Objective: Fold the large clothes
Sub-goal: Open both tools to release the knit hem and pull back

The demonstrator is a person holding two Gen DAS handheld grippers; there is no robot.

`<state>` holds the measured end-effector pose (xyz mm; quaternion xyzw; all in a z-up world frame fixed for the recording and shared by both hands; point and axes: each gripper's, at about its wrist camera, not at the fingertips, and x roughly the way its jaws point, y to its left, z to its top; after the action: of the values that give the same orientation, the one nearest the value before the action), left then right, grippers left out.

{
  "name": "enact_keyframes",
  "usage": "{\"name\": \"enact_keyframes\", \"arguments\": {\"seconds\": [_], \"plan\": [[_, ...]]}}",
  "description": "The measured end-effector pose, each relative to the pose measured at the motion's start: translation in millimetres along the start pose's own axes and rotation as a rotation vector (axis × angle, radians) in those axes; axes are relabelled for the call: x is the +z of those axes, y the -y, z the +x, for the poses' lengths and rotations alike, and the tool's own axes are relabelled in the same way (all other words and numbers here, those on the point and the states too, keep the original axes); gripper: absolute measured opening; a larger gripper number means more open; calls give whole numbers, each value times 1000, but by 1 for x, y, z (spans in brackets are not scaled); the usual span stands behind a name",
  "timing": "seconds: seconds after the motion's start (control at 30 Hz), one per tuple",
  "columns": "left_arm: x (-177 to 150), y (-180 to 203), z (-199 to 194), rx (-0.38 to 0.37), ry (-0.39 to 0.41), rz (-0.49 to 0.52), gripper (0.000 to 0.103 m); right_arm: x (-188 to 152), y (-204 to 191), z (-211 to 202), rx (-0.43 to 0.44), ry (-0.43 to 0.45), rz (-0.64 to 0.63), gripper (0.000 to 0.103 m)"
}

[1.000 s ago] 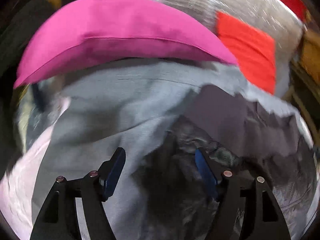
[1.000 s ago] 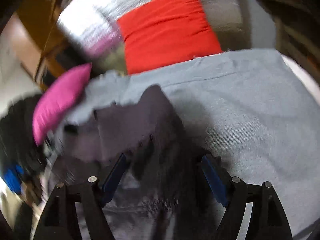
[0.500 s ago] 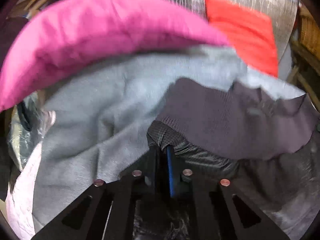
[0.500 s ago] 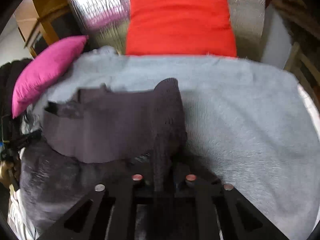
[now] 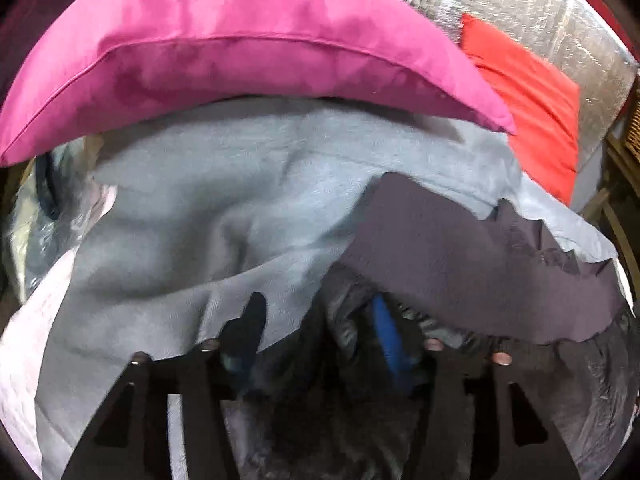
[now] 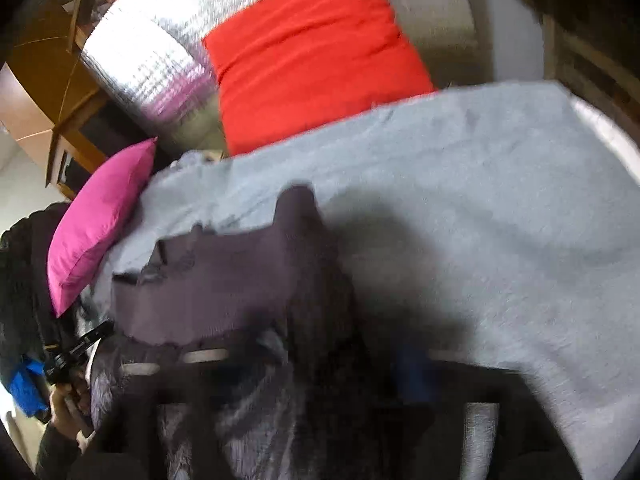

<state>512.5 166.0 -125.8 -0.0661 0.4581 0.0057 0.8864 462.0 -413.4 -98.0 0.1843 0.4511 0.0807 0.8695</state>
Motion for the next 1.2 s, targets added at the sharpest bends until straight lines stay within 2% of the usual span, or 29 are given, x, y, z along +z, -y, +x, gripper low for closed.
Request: {"name": "enact_keyframes", "arguments": {"seconds": [0.07,0.17,0.2,0.23,0.27,0.3,0.37,0.43,0.5,0.6,0.67,0.7,0.73,0.77,0.87,0.97,1.07,1.2], "plan": [[3,15,9,5,-20,66,63,6,-3,-1,13,16,-14,85],[11,33,21,26,-41,138,63,14,-21,27,-28,-54,-85,85],[12,37,21,38,-34,155,59,14,-26,33,-43,-74,-108,82],[12,39,22,53,25,180,27,13,-31,39,-60,-81,-136,77],[13,39,21,57,17,168,24,13,-38,43,-70,-80,-165,31],[13,36,19,48,28,149,22,14,-41,43,-92,-73,-154,21],[10,27,21,57,39,97,20,16,-32,28,-42,-21,-102,18],[9,13,42,51,-30,21,20,18,-9,30,-40,-7,-1,18],[11,15,44,61,-29,10,20,9,9,48,-65,-61,67,18],[11,24,38,95,-16,35,25,7,7,49,-72,-41,78,19],[11,26,30,80,-10,28,33,8,6,46,-64,-47,87,22],[9,24,23,77,-1,21,35,8,4,42,-46,-40,90,36],[8,22,13,77,25,5,41,8,1,37,-41,-35,89,47],[6,19,2,93,47,-2,45,8,-2,29,-57,-24,80,72],[-2,14,-26,97,88,3,49,4,-3,-3,-40,31,57,73],[-26,6,-63,87,132,39,54,-8,-5,-37,-15,53,32,73],[-48,5,-81,71,162,72,55,-33,-9,-61,-31,34,-32,73],[-82,9,-94,33,173,112,55,-59,-15,-64,-65,-9,-87,73]]}}
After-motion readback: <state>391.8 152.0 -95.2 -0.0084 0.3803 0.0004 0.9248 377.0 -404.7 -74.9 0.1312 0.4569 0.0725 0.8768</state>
